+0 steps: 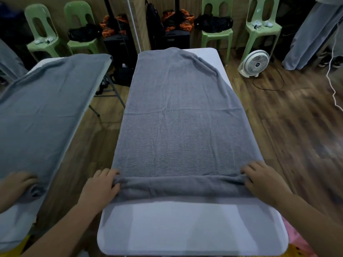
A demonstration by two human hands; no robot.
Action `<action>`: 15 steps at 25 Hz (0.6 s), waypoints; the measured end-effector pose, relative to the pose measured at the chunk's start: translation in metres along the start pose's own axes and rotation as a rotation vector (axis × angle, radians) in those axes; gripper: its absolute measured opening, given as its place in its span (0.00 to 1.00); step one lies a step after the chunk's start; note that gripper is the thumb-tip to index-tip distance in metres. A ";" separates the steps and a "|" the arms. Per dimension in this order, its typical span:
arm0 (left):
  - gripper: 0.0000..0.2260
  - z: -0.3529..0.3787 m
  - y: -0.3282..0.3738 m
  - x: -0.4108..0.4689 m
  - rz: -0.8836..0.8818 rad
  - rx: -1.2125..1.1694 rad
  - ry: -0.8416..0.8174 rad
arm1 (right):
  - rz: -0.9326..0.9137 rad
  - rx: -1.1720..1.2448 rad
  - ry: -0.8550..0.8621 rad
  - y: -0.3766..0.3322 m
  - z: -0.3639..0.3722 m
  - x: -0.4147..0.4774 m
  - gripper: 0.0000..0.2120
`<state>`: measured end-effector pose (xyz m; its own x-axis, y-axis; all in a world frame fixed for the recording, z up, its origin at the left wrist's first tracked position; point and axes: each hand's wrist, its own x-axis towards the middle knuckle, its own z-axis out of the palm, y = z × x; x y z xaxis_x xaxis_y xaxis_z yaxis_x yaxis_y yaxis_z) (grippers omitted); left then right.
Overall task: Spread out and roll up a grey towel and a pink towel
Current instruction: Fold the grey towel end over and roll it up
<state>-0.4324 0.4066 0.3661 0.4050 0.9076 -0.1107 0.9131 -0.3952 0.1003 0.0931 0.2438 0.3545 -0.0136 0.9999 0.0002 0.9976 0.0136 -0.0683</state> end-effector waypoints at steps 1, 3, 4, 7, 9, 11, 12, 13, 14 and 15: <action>0.13 0.005 0.002 -0.005 0.061 0.057 0.046 | -0.077 -0.032 0.046 -0.005 -0.001 -0.006 0.06; 0.18 0.018 0.009 -0.024 0.182 0.090 -0.004 | -0.126 -0.035 0.025 -0.015 0.006 -0.027 0.14; 0.21 0.024 0.011 -0.031 0.206 0.078 -0.032 | -0.107 -0.017 0.012 -0.018 0.011 -0.034 0.19; 0.20 0.033 0.006 -0.029 0.136 0.002 0.017 | -0.049 0.063 0.046 -0.018 0.023 -0.037 0.18; 0.16 0.030 0.005 -0.022 0.098 -0.011 0.090 | -0.022 0.135 0.056 -0.018 0.016 -0.032 0.12; 0.15 0.027 0.006 -0.019 0.090 0.007 0.098 | 0.022 0.191 -0.051 -0.016 0.001 -0.031 0.06; 0.14 0.025 0.008 -0.019 0.090 0.013 0.071 | 0.052 0.215 -0.132 -0.013 -0.006 -0.031 0.05; 0.13 0.022 0.009 -0.016 0.092 0.010 0.042 | 0.089 0.246 -0.207 -0.010 -0.011 -0.029 0.05; 0.13 0.020 0.011 -0.010 0.096 -0.004 0.030 | 0.126 0.275 -0.255 -0.006 -0.016 -0.023 0.03; 0.13 0.016 0.012 -0.002 0.084 -0.026 0.002 | 0.167 0.290 -0.258 -0.002 -0.016 -0.014 0.03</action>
<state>-0.4213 0.3971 0.3514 0.4801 0.8717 -0.0983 0.8743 -0.4663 0.1346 0.0927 0.2297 0.3708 0.0933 0.9548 -0.2823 0.9275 -0.1865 -0.3240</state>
